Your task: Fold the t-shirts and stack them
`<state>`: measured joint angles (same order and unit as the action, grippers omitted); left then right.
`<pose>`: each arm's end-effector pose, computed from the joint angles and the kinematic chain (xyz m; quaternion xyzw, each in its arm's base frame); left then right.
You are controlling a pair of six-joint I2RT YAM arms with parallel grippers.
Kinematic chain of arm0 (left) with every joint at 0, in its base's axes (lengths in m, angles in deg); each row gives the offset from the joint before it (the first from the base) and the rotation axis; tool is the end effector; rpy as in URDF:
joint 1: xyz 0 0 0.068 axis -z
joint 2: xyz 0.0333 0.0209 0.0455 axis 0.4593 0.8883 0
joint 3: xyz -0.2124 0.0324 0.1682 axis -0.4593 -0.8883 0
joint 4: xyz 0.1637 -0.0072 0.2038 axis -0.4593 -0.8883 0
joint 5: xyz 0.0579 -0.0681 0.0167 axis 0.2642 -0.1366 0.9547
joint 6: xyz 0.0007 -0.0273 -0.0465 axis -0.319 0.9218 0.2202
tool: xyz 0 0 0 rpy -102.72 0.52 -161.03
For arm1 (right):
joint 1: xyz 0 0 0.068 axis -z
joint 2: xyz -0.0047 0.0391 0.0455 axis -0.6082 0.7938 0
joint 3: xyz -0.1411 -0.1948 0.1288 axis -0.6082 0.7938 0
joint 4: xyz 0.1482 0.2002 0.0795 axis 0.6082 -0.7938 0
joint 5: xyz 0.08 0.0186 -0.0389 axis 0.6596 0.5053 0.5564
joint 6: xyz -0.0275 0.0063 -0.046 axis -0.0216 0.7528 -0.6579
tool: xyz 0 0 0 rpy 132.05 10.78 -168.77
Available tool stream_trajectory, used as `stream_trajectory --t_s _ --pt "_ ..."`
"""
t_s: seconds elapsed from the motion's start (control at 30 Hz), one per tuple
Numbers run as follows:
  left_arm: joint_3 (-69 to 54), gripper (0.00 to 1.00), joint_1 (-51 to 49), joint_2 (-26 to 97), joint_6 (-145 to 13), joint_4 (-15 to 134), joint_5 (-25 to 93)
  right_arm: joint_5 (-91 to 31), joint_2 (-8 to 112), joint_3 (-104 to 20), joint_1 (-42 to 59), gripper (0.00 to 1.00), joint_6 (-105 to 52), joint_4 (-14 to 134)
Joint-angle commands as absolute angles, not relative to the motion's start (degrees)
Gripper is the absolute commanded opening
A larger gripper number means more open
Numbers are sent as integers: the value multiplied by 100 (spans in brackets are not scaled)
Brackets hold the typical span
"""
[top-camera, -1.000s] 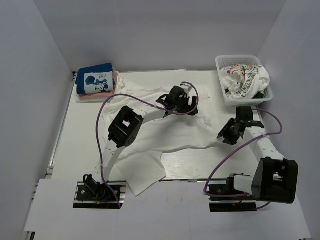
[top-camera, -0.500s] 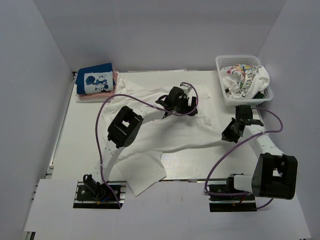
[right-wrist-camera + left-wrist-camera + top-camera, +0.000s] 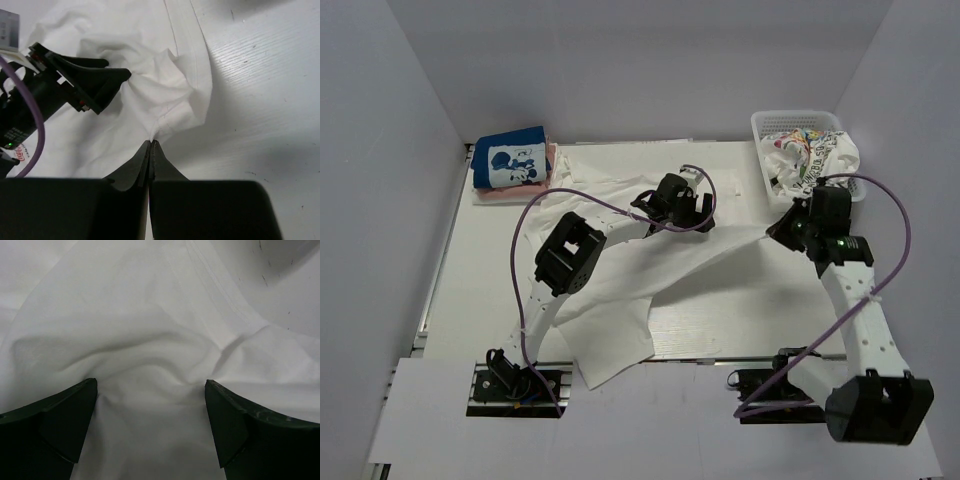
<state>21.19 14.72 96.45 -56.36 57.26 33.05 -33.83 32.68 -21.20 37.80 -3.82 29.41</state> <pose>0.3927 -0.3620 0.1419 0.1959 0.8642 -0.3010 0.3523 0.2320 0.0009 0.3088 0.2170 0.8729 0.1385 0.4145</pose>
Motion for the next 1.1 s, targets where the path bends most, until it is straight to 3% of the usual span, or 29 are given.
stream_trajectory --t_s 0.0,0.1,0.27,0.3,0.33,0.43,0.47,0.5,0.83,0.93,1.07 --pt "1892 100 1344 9718 -5619 4679 3618 -3735 2645 -1954 3807 0 -469 2575" --pt "1892 100 1344 9718 -5619 4679 3618 -4221 2572 -983 3834 0 -48 2083" --pt "1769 100 1344 9657 -5671 4617 3671 -5010 2880 -379 3895 0 989 939" --pt "1769 100 1344 9657 -5672 4617 3671 -5125 2898 -510 3886 9 1025 878" --pt "1769 100 1344 9657 -5672 4617 3671 -5152 2854 -712 3886 9 1043 938" --pt "1769 100 1344 9534 -5724 4617 3671 -5021 2591 -1134 3869 53 868 1289" --pt "1769 100 1344 9534 -5794 4617 3671 -4856 2486 -1240 3869 60 841 1499" --pt "1769 100 1344 9473 -5795 4617 3671 -4819 2467 -1285 3860 90 606 1580" --pt "2217 100 1396 8621 -6093 4153 3442 -3950 2880 -890 3851 90 419 2326" --pt "1841 100 1396 7842 -5884 3714 3687 -3800 3029 -784 3851 90 445 2503" --pt "54 100 1344 6394 -5128 3370 3968 -3483 3179 -556 3860 90 375 2784"
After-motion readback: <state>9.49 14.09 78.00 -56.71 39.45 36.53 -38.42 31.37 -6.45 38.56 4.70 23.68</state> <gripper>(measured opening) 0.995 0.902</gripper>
